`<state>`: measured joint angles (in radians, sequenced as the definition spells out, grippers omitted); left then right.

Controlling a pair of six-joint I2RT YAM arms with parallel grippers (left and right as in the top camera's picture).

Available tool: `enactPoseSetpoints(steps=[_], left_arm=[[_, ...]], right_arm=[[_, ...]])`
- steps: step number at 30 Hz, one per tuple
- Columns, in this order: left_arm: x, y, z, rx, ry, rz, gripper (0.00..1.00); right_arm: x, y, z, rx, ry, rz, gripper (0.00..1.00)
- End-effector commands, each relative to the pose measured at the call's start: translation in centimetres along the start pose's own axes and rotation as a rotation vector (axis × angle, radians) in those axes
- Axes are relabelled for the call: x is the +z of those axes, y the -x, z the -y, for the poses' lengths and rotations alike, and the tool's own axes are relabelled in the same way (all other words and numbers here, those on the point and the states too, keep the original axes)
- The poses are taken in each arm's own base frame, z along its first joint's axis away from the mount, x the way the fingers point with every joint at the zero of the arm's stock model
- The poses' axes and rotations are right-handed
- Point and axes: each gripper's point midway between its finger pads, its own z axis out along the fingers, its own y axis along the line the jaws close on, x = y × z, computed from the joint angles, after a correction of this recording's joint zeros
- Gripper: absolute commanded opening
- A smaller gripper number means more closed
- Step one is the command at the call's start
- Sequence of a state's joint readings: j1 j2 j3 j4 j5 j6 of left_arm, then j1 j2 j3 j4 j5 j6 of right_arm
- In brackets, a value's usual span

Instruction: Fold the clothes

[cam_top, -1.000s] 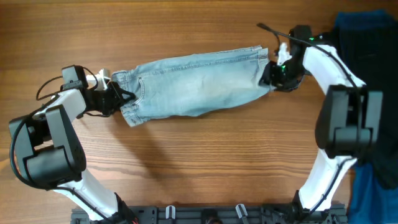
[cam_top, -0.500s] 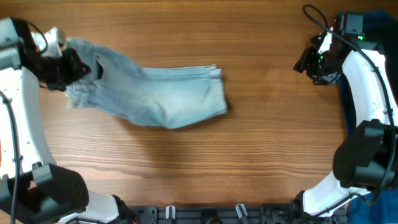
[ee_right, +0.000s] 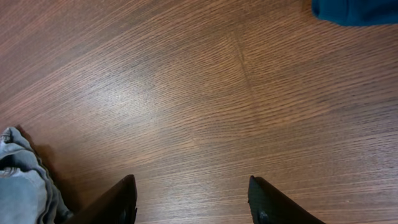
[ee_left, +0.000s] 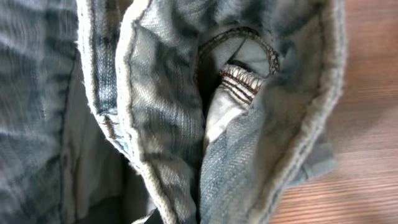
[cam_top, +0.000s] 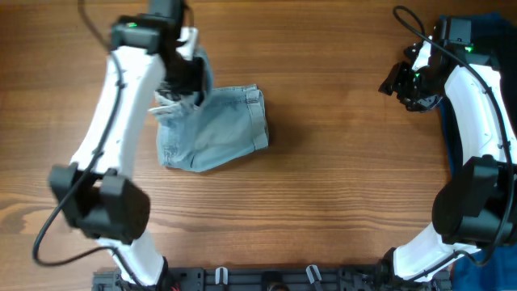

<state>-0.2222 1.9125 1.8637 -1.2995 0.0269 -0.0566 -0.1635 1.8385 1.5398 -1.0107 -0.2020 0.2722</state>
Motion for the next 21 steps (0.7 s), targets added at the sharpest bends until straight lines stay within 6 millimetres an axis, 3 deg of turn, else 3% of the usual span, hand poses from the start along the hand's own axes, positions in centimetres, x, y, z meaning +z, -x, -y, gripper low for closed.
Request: enactPoseSetpoints(steps=[1, 3, 5, 6, 7, 8, 11, 14, 17, 18, 20, 21], left_arm=[[1.4, 0.4, 3.7, -0.042, -0.005, 0.006, 0.11], [2.5, 0.1, 6.0, -0.065, -0.013, -0.011, 0.21], [3.2, -0.3, 7.7, -0.103, -0.019, -0.02, 0.45], [3.4, -0.4, 8.5, -0.131, -0.023, -0.02, 0.47], [3.5, -0.5, 9.2, -0.142, -0.027, -0.018, 0.56], [3.5, -0.8, 10.0, -0.139, -0.03, -0.021, 0.82], [2.5, -1.0, 9.9, -0.138, -0.032, -0.015, 1.0], [-0.7, -0.8, 6.8, -0.226, -0.011, 0.009, 1.0], [-3.4, 0.0, 2.7, -0.321, -0.009, 0.067, 1.0], [-3.6, -0.1, 1.2, -0.351, 0.002, 0.063, 0.9], [-3.1, -0.9, -1.0, -0.412, 0.01, 0.013, 0.47], [-2.5, -1.4, -1.6, -0.435, 0.007, -0.021, 0.33]], right_arm=[[-0.8, -0.1, -0.6, -0.01, 0.021, 0.012, 0.58], [-0.8, -0.1, -0.6, -0.012, 0.022, 0.012, 0.58], [-0.8, -0.2, -0.7, -0.018, 0.029, 0.009, 0.58], [-0.8, -0.2, -0.8, -0.018, 0.037, 0.006, 0.58], [-0.8, -0.3, -0.9, -0.017, 0.043, 0.005, 0.58], [-0.8, -0.3, -1.0, -0.017, 0.048, 0.002, 0.58], [-0.9, -0.6, -1.3, -0.056, 0.064, -0.009, 0.58], [-1.1, -1.4, -3.3, -0.176, 0.184, -0.039, 0.57], [-2.6, -3.7, -9.6, -0.365, 0.502, -0.074, 0.53], [-3.1, -4.9, -11.8, -0.425, 0.58, -0.092, 0.5], [-3.2, -7.2, -15.1, -0.521, 0.64, -0.13, 0.46], [-3.1, -8.6, -16.8, -0.573, 0.657, -0.149, 0.42]])
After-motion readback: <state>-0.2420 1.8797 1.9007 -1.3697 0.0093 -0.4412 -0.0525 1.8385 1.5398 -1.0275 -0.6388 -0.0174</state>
